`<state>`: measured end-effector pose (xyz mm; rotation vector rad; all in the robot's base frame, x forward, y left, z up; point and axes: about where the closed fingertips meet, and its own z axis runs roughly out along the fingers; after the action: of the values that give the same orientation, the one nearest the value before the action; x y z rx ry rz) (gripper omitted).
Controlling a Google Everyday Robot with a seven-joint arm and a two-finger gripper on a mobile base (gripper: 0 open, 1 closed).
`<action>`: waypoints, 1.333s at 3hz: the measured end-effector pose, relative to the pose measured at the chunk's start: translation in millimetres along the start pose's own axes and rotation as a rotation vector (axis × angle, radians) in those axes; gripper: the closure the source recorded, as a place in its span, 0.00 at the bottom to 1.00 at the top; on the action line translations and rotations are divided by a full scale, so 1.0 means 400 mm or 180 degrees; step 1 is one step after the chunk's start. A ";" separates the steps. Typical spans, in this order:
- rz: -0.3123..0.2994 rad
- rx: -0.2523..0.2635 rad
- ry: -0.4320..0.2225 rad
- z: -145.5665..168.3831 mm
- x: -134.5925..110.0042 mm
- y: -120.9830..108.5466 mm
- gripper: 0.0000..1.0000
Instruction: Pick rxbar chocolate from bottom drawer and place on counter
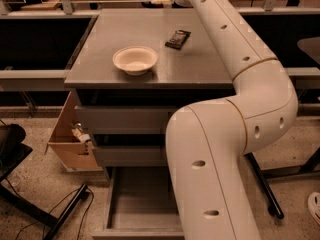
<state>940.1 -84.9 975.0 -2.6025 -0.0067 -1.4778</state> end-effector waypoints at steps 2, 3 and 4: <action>-0.0218 -0.0056 -0.0142 -0.095 0.037 -0.069 0.00; -0.0209 -0.0399 -0.0265 -0.214 0.069 -0.030 0.00; 0.0206 -0.0806 -0.0174 -0.321 0.109 0.083 0.00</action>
Offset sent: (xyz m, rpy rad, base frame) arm -0.0356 0.0276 0.1235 -0.1863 0.0805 0.0170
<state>855.3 -137.7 1072.7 -2.8078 0.2735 -1.4709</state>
